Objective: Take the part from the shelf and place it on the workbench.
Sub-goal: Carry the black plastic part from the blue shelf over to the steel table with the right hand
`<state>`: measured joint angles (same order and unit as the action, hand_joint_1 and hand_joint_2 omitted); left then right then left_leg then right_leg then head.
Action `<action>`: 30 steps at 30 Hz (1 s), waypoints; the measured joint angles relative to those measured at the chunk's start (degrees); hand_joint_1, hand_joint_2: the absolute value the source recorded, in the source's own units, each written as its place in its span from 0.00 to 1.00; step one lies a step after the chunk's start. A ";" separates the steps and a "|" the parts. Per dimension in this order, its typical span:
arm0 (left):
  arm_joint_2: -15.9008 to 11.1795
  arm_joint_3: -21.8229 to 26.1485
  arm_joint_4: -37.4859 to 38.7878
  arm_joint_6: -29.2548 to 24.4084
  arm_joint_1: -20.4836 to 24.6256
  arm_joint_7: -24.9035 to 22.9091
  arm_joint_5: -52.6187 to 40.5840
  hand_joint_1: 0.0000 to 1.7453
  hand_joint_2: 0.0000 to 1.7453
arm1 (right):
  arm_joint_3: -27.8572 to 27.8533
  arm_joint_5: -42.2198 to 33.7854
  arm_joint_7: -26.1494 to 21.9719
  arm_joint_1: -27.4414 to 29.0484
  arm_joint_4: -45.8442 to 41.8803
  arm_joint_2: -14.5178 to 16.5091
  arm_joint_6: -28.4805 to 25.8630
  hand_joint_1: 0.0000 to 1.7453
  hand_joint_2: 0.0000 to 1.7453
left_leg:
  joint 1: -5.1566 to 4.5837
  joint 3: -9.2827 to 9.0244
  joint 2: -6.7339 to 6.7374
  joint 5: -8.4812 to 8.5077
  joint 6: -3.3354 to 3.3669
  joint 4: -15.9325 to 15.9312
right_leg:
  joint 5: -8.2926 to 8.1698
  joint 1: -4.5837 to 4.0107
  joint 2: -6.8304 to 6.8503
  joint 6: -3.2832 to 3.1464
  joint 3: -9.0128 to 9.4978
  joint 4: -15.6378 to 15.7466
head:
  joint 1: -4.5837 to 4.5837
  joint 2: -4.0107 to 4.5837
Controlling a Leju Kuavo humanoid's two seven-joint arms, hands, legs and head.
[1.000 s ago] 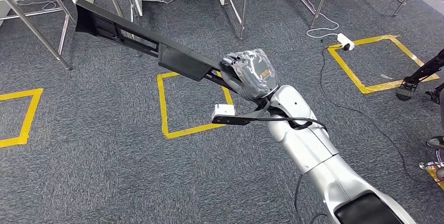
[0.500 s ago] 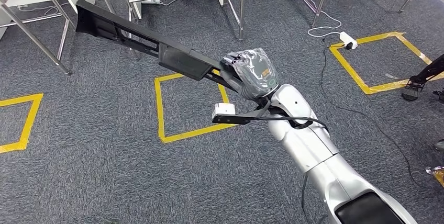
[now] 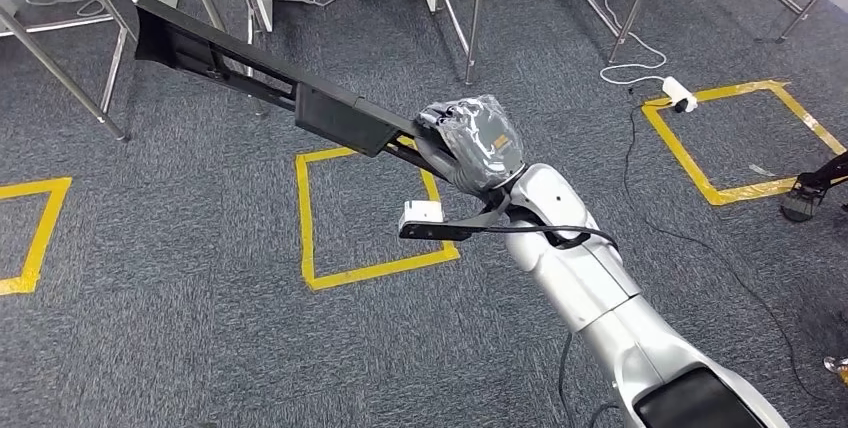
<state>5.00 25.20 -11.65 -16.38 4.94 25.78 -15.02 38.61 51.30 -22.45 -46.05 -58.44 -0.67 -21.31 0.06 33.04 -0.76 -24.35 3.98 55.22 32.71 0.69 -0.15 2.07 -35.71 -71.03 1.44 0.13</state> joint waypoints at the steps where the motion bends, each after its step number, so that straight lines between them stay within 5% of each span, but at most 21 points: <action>1: 0.07 0.00 0.00 0.01 -0.08 -0.01 -0.01 0.00 1.00 | 0.03 0.02 0.00 0.46 0.16 -0.21 0.00 1.00 1.00 | 0.06 -0.97 -0.32 -0.83 -0.20 -0.02 | 1.26 0.06 0.01 -0.13 -1.89 -0.90 | -0.03 0.00; 3: 0.24 0.00 0.02 0.01 -0.34 -0.03 -0.02 0.00 1.00 | 0.05 0.06 0.00 1.01 0.43 -0.52 0.00 1.00 1.00 | 0.12 -3.18 -0.90 -2.63 -0.61 -0.01 | 2.06 0.28 0.05 0.22 -3.85 1.92 | -0.09 0.00; 4: 0.28 0.01 0.03 0.01 -0.43 -0.04 -0.04 0.00 1.00 | 0.06 0.06 0.00 1.00 0.50 -0.60 0.00 1.00 1.00 | 0.13 -4.31 -1.05 -3.59 -0.86 0.01 | 0.14 0.45 0.11 0.94 -4.01 5.31 | -0.12 0.00; 6: 0.30 0.03 0.09 0.01 -0.56 -0.07 -0.08 0.00 1.00 | 0.07 0.01 0.00 0.90 0.63 -0.82 -0.01 1.00 1.00 | 0.04 -6.18 -1.24 -5.53 -1.47 0.11 | -7.16 0.48 0.39 2.22 -3.58 11.40 | -0.16 0.00; 8: 0.26 0.04 0.13 0.01 -0.50 -0.12 -0.10 0.00 1.00 | 0.11 0.02 0.00 0.95 0.63 -0.87 -0.03 1.00 1.00 | -0.07 -7.08 -1.25 -6.85 -2.13 0.19 | -11.47 0.15 0.39 1.24 -2.76 13.64 | -0.12 0.00; 11: 0.20 0.04 0.05 0.01 -0.11 -0.15 -0.15 0.00 1.00 | -0.02 0.09 0.04 0.59 0.32 -0.74 -0.07 1.00 1.00 | 0.16 -5.84 -0.83 -6.60 -2.66 2.96 | -10.07 0.33 0.00 -1.25 -1.61 13.74 | -0.24 0.00; 13: 0.25 0.03 0.02 0.01 0.15 -0.10 -0.25 0.00 1.00 | -0.09 0.04 0.09 0.41 0.13 -0.65 -0.09 1.00 1.00 | 0.39 -2.05 -0.19 -6.22 -3.33 9.21 | -8.94 0.56 -0.21 -2.03 -0.21 13.87 | -0.15 0.00; 15: 0.25 0.03 0.04 0.02 0.12 -0.07 -0.32 0.00 1.00 | -0.06 0.03 0.11 1.14 0.18 -0.74 -0.09 1.00 1.00 | 0.56 2.67 0.37 -8.75 -4.02 15.52 | -7.39 0.58 -0.26 -2.32 1.73 14.04 | -0.10 0.00; 17: 0.22 0.04 0.07 0.03 -0.16 -0.07 -0.32 0.00 1.00 | 0.00 0.08 0.11 2.25 0.30 -0.92 -0.09 1.00 1.00 | 0.64 6.30 0.57 -12.27 -4.23 17.30 | -5.68 0.64 -0.31 -2.27 3.91 14.14 | -0.13 0.00; 18: 0.21 0.04 0.08 0.03 -0.28 -0.08 -0.32 0.00 1.00 | 0.03 0.10 0.11 2.60 0.34 -0.94 -0.09 1.00 1.00 | 0.65 7.44 0.60 -12.47 -4.15 16.11 | -4.81 0.69 -0.37 -2.19 5.03 14.16 | -0.14 0.00; 19: 0.19 0.04 0.09 0.03 -0.38 -0.08 -0.32 0.00 1.00 | 0.03 0.10 0.11 2.73 0.34 -0.89 -0.09 1.00 1.00 | 0.65 8.10 0.61 -10.53 -3.99 13.65 | -3.92 0.73 -0.42 -2.05 6.13 14.16 | -0.14 0.00; 22: 0.16 0.04 0.31 0.03 -0.93 -0.11 -0.32 0.00 1.00 | 0.06 0.07 0.12 2.80 0.39 -0.73 -0.08 1.00 1.00 | 0.45 8.61 0.82 1.79 -3.20 4.94 | -1.34 0.33 -0.65 -1.22 8.42 14.29 | -0.10 0.00; 23: 0.20 0.04 0.39 0.03 -1.03 -0.14 -0.30 0.00 1.00 | 0.03 0.07 0.16 2.76 0.35 -0.68 -0.07 1.00 1.00 | 0.32 8.44 0.85 3.80 -2.90 3.66 | -0.77 0.10 -0.72 -0.82 9.07 14.46 | -0.08 0.00; 26: 0.31 0.05 0.36 0.00 -0.67 -0.11 -0.24 0.00 1.00 | -0.26 -0.77 0.26 1.76 -0.36 -0.29 0.17 1.00 1.00 | 0.10 6.89 0.67 2.85 -1.91 3.03 | -0.33 -0.17 -0.66 0.03 9.99 13.67 | -0.13 0.00; 28: 0.29 0.07 0.33 -0.05 -0.48 -0.04 -0.24 0.00 1.00 | -0.49 -1.91 0.23 1.16 -0.73 -0.08 0.71 1.00 1.00 | 0.08 5.22 0.39 2.02 -1.14 2.49 | -0.28 -0.15 -0.50 0.13 7.22 8.69 | -0.14 0.00; 30: 0.25 0.09 0.34 -0.13 -0.55 -0.01 -0.24 0.00 1.00 | -0.61 -2.36 0.20 1.65 -0.64 -0.09 1.21 1.00 1.00 | -0.01 3.36 0.05 0.81 -0.62 1.98 | 1.65 -0.14 -0.42 -0.27 2.73 1.95 | -0.15 0.00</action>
<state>5.25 25.29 -11.31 -16.51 4.39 25.77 -15.26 37.99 48.94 -22.24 -44.40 -59.08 -0.76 -20.10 0.05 36.41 -0.71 -23.53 3.36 57.20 34.36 0.55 -0.57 1.79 -32.97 -69.08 1.29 0.13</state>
